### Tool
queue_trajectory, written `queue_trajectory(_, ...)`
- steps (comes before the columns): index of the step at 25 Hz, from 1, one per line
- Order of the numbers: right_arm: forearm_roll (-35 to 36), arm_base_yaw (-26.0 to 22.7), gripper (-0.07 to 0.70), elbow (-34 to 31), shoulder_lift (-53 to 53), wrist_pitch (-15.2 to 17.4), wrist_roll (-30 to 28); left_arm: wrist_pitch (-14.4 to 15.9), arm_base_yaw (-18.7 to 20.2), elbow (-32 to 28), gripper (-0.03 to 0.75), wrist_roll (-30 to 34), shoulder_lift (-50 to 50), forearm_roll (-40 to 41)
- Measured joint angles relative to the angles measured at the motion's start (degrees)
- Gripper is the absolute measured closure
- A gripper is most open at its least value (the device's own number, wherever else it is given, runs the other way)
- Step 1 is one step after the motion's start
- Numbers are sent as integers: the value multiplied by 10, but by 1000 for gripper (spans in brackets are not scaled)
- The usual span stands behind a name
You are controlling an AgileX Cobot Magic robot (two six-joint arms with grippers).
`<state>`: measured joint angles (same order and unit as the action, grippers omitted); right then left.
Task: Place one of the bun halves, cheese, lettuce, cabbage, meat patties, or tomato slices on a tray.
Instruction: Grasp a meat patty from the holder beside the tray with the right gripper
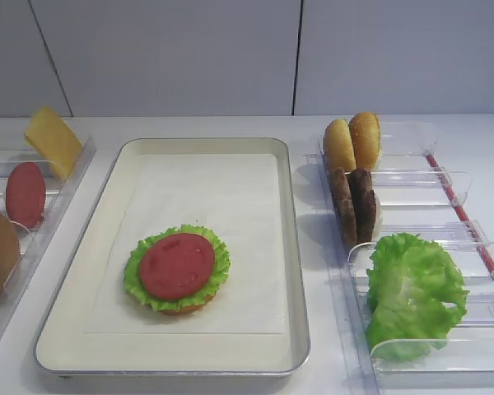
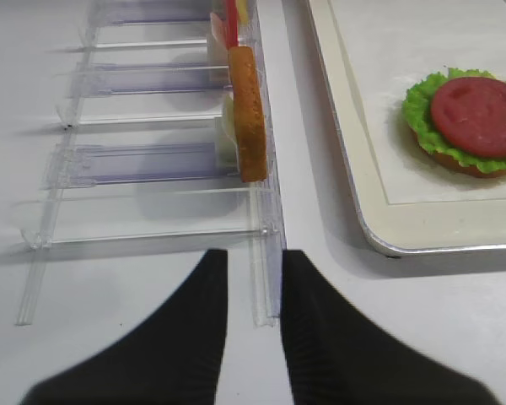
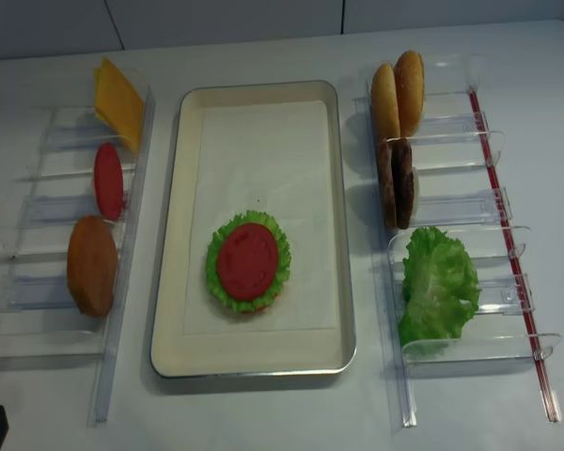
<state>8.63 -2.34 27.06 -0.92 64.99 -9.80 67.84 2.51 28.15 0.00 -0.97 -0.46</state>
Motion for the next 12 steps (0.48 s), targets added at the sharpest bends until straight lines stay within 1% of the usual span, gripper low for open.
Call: queue_trajectory(12, 13, 0, 197, 0, 0, 0, 0, 0, 0, 0, 567, 0, 0, 0)
